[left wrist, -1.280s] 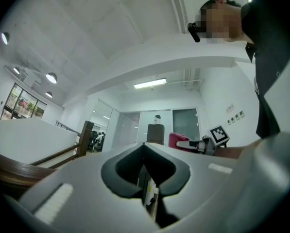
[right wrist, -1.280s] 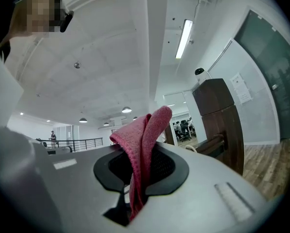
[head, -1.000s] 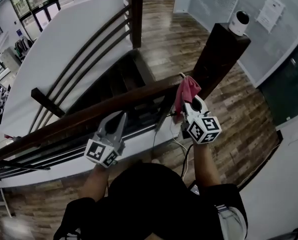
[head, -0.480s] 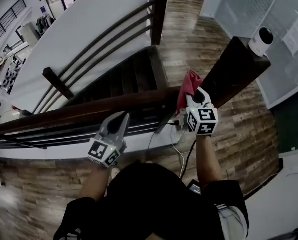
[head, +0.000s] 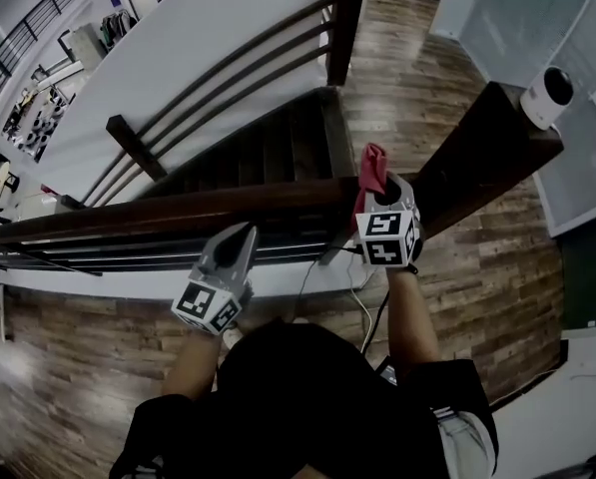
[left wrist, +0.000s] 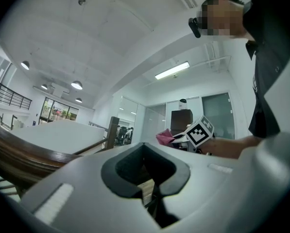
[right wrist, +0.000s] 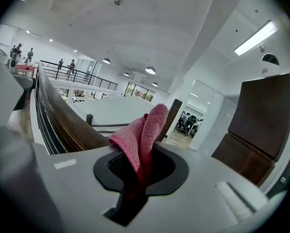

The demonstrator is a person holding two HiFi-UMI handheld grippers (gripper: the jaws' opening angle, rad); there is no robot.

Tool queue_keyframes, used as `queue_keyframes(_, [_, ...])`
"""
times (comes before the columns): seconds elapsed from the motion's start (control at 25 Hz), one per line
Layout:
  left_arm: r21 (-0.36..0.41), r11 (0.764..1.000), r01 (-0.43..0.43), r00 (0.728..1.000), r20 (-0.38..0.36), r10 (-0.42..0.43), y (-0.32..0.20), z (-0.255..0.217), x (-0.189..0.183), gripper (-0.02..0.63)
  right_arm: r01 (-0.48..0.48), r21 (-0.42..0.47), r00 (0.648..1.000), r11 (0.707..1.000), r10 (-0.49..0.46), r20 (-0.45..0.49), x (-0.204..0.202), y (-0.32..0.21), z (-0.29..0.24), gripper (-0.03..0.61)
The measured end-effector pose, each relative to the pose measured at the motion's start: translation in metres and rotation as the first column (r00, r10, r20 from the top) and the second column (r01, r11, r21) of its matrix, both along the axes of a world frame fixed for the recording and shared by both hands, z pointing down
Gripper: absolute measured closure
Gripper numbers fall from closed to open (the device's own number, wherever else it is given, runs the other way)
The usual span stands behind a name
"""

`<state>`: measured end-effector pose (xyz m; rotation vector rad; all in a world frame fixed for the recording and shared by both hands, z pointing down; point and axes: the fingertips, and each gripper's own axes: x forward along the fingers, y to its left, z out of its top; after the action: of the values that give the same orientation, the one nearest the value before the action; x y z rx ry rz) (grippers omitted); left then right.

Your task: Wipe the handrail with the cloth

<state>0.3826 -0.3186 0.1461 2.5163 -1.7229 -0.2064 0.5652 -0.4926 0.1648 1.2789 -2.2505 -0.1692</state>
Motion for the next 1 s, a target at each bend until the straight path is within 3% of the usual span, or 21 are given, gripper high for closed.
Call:
queue_keyframes(0.4, [-0.035, 0.995, 0.09, 0.996, -0.01, -0.09, 0.012, 0.01, -0.025, 0.615, 0.047, -0.068, 0.996, 0.997, -0.042, 0.077, -0.02, 0.007, 0.0, 0.531])
queue_keyframes(1.0, [-0.041, 0.991, 0.128, 0.99, -0.049, -0.13, 0.047, 0.009, -0.102, 0.615, 0.043, -0.066, 0.999, 0.997, -0.042, 0.002, -0.088, 0.041, 0.007, 0.531])
